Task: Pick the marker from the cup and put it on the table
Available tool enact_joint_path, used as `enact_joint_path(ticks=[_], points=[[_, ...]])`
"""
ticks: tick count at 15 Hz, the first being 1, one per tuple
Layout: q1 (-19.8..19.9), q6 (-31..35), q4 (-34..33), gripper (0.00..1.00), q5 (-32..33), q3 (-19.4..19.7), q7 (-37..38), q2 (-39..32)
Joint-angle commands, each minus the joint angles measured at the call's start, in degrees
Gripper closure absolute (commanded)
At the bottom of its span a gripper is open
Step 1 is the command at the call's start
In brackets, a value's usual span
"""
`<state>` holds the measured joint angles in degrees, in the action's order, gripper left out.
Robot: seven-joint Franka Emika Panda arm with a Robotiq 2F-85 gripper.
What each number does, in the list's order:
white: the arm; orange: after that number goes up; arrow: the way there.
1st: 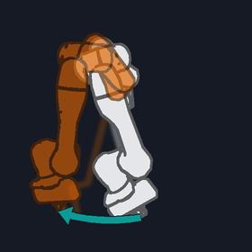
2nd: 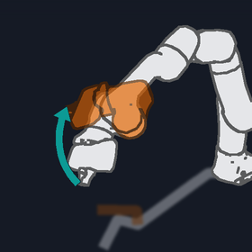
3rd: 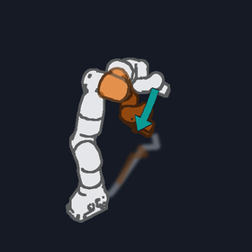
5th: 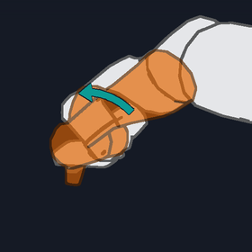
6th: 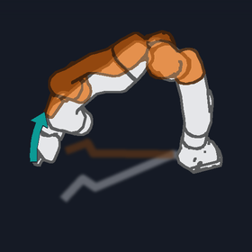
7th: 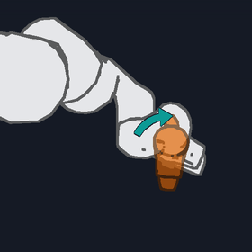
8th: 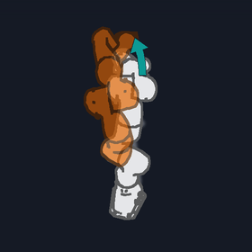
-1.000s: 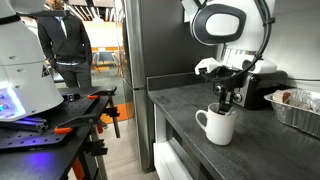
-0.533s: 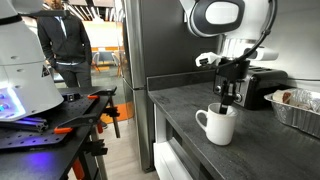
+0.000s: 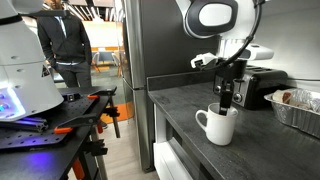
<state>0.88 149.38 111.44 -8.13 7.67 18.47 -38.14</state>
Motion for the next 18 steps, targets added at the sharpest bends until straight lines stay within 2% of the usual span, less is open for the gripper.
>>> enact_joint_path(ticks=[1, 2, 3, 4, 7, 8, 9, 12, 13, 18], points=[[-0.3, 4.5, 1.8, 0.17, -2.0, -0.2, 2.5, 0.4], [-0.4, 4.9, 1.7, 0.19, -2.7, -0.2, 3.7, 0.1], [-0.9, 5.4, 1.8, 0.16, -3.0, 0.2, 5.0, -0.3], [-0.8, 5.9, 1.7, 0.23, -3.5, 0.1, 5.5, -0.5], [-1.8, 6.4, 1.8, 0.36, -3.0, 1.0, 7.7, -0.8], [-1.9, 6.3, 1.8, 0.47, -3.0, 1.1, 8.2, -0.8], [-2.1, 6.3, 1.7, 0.42, -2.9, 1.1, 8.6, -0.9], [-2.6, 6.3, 1.7, 0.45, -2.7, 1.6, 9.3, -1.2], [-2.8, 6.3, 1.6, 0.49, -2.7, 1.9, 9.8, -1.4], [-2.6, 6.6, 0.8, 0.48, -3.2, 2.2, 10.5, -2.3]])
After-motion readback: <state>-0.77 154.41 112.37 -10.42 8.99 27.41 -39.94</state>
